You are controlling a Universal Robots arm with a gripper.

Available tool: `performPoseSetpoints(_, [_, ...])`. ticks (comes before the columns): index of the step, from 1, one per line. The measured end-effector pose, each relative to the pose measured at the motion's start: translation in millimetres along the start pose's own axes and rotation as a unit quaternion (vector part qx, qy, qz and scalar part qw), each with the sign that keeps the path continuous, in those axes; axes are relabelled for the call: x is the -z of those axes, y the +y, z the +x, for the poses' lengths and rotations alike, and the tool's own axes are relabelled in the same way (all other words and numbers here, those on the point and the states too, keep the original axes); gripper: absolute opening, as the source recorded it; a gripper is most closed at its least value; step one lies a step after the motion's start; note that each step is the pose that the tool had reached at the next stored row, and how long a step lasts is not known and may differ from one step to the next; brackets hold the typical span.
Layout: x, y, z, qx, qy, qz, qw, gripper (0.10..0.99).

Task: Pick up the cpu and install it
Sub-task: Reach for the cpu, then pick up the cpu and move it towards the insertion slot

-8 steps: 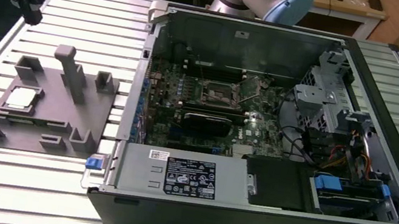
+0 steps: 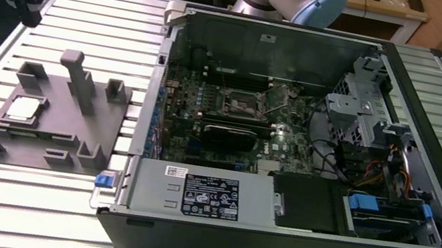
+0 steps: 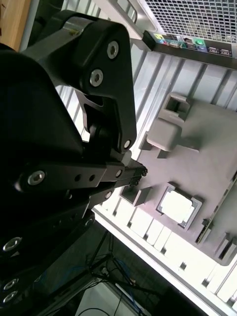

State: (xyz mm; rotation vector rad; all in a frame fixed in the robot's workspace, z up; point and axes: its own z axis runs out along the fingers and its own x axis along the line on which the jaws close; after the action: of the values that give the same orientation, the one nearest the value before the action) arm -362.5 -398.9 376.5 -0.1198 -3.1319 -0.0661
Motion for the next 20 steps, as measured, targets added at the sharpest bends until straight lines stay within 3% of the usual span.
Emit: performPoseSetpoints(20, [-1.7,-1.4,17.2,0.0,0.0027,0.0002,1.0,0.106])
